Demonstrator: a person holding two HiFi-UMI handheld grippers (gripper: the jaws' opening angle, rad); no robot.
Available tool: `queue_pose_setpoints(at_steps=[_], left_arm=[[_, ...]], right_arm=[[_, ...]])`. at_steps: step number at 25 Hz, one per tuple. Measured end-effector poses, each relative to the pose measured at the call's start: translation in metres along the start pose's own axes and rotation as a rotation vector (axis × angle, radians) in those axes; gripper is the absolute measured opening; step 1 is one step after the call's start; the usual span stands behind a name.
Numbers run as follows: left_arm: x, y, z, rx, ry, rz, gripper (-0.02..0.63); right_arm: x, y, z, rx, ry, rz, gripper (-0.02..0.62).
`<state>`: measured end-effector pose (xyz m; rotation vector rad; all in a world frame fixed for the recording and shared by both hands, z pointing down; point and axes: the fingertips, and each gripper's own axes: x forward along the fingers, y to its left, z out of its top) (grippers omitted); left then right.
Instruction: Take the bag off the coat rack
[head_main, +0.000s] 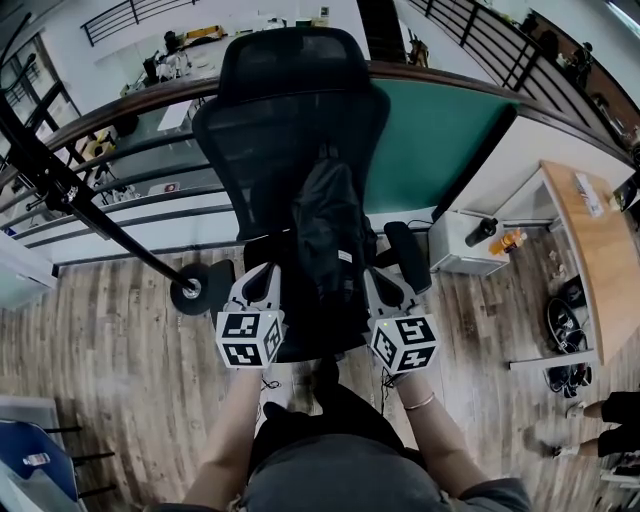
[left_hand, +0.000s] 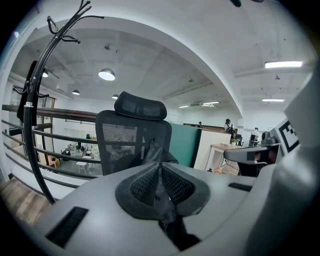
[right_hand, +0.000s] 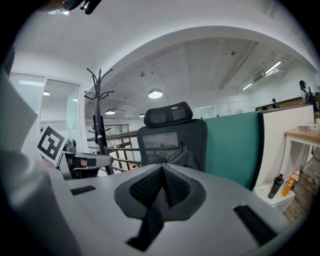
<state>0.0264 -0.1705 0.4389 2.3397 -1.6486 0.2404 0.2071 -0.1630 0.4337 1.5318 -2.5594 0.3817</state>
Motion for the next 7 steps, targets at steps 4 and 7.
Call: queue_pose_setpoints(at_steps=[4, 7], left_arm=[[0.0028, -0.0024, -0.0003, -0.005, -0.001, -0.002, 0.035], [0.0056, -0.0044, -0.0003, -0.012, -0.003, -0.001, 0.035]], right_arm=[[0.0014, -0.0033, -0.0011, -0.004, 0.004, 0.001, 0.002], [0.003, -0.0063, -0.0006, -0.009, 0.005, 0.004, 0.002]])
